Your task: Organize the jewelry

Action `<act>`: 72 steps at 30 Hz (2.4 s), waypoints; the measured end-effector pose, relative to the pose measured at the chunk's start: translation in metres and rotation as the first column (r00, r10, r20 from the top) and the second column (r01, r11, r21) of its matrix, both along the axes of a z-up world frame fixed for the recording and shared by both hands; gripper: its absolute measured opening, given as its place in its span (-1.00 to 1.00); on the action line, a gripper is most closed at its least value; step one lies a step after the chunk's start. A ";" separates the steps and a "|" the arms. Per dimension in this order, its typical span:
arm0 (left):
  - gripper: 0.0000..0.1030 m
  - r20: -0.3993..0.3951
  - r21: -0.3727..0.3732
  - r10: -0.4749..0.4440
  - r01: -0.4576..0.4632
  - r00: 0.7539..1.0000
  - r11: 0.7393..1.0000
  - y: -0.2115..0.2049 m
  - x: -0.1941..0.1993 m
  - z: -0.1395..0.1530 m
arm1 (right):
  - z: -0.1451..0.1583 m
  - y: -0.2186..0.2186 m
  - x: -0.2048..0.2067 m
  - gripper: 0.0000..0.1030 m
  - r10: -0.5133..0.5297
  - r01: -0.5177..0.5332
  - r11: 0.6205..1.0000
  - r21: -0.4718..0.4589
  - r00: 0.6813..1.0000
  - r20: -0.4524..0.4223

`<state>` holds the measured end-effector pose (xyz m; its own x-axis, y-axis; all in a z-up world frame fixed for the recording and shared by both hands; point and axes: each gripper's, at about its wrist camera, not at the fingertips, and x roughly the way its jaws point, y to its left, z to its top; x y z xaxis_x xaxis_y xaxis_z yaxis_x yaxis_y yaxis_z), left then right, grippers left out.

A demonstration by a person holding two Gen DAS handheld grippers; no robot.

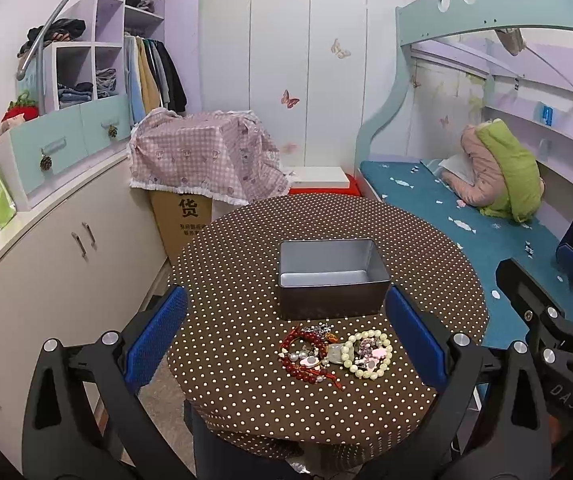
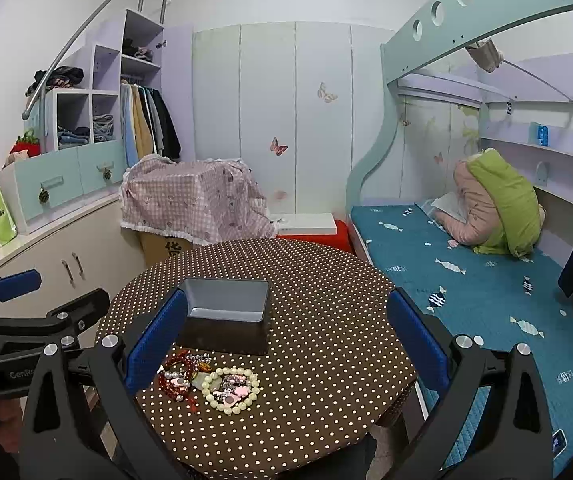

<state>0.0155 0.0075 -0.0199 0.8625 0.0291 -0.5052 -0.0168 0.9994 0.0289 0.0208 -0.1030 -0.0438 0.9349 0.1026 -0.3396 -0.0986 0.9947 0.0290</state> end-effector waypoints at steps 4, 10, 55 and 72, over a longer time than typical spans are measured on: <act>0.91 -0.002 -0.005 0.000 0.000 1.000 1.000 0.001 0.000 0.000 | 0.000 0.001 0.000 0.87 -0.005 0.005 1.000 -0.001 1.000 0.000; 0.91 -0.006 -0.006 0.009 -0.009 1.000 1.000 0.001 0.000 -0.001 | 0.000 0.002 -0.002 0.87 -0.009 0.009 1.000 0.001 1.000 0.000; 0.91 -0.221 -0.074 -0.060 0.044 0.973 0.996 0.012 0.035 -0.053 | -0.025 -0.003 0.023 0.87 0.007 -0.004 1.000 0.017 0.992 -0.127; 0.91 -0.437 -0.052 0.029 -0.057 0.899 0.997 0.045 0.089 -0.121 | -0.096 -0.002 0.081 0.87 -0.027 0.016 0.999 -0.031 0.915 -0.402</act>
